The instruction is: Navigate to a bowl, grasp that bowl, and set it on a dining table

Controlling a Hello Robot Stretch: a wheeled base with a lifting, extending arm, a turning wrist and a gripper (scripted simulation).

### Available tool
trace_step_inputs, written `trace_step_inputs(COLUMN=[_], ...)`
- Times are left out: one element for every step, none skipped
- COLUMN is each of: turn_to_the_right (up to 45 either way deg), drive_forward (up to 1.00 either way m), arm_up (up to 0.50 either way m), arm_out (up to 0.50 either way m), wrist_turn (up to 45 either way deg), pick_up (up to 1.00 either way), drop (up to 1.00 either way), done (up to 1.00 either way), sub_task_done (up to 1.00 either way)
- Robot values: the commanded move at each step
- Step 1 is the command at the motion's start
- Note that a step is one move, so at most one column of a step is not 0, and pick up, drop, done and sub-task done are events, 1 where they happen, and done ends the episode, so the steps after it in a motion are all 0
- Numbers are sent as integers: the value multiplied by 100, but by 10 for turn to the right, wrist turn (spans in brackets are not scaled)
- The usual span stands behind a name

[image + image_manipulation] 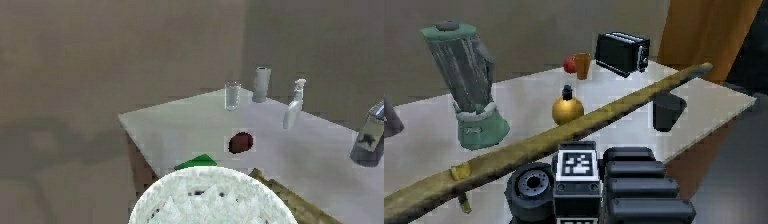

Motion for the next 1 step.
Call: trace_step_inputs(turn_to_the_right=[-450], drive_forward=[0], arm_up=[0], arm_out=[0], wrist_turn=[0], pick_up=[0], drop=[0], done=[0], sub_task_done=[0])
